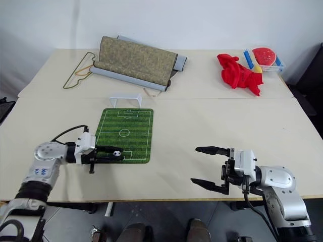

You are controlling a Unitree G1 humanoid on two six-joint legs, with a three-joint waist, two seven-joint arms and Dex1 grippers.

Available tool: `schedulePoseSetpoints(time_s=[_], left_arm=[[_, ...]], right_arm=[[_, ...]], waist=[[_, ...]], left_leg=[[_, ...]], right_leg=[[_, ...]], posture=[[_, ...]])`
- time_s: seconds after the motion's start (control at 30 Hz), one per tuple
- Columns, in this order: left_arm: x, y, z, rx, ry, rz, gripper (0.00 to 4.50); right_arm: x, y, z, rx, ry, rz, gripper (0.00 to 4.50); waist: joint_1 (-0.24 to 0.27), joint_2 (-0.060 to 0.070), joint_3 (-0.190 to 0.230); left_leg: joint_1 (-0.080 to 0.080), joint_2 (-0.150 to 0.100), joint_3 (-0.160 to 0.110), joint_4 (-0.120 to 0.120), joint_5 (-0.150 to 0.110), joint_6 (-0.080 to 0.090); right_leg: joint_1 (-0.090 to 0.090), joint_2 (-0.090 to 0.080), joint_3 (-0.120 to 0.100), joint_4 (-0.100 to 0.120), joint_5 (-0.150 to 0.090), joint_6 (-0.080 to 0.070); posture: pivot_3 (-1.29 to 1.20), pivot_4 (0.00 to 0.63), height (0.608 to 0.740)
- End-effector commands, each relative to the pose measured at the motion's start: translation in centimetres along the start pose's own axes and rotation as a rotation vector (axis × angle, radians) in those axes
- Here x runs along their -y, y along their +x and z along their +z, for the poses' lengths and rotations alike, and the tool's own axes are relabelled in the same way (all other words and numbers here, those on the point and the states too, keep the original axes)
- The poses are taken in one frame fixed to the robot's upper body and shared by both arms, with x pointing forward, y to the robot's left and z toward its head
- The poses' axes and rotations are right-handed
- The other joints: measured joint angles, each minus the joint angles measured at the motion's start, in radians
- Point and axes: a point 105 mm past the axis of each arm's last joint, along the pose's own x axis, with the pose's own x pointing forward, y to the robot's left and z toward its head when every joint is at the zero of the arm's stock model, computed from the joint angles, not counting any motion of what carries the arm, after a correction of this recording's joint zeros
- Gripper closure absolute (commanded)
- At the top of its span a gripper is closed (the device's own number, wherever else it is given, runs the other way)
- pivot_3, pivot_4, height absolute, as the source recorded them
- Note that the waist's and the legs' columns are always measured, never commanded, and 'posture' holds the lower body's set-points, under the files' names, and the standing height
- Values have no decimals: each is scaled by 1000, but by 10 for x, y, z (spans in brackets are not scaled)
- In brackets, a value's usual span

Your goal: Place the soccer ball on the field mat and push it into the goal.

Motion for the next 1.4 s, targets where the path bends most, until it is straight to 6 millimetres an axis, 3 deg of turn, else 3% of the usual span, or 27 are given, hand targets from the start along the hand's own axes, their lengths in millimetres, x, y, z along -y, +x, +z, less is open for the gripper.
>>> schedulePoseSetpoints(time_s=[0.03,0.57,0.87,1.17,1.3,1.4], left_arm=[[-3,-1,3,-7,47,-19,3633],[-1,3,-1,-34,28,-72,3633],[-2,3,4,-3,60,-33,949],[4,-1,20,52,102,-22,949],[6,-19,41,111,126,60,949],[8,-34,46,104,130,130,949]], right_arm=[[-2,1,10,21,-30,-32,0],[-2,11,10,47,-25,-71,0],[-2,18,14,80,-16,-60,0],[-3,23,13,96,4,-43,0],[-4,21,11,91,15,-40,0],[-5,20,10,89,25,-34,0]], waist=[[-1,0,0],[2,0,0],[1,0,0],[1,0,0],[0,0,0],[-4,0,0]], left_leg=[[0,0,0,1,0,0],[-2,1,0,8,-2,2],[-2,1,0,9,-2,2],[-2,1,0,9,-2,2],[-2,1,-1,9,-2,2],[-1,2,-1,9,-3,2]], right_leg=[[0,0,0,0,0,0],[0,0,1,5,0,0],[0,0,1,5,0,0],[0,0,1,5,0,0],[0,0,1,5,0,0],[0,0,1,5,0,0]], posture=[[0,150,740],[0,150,740],[0,150,740],[0,150,740],[0,150,740],[0,150,740]])
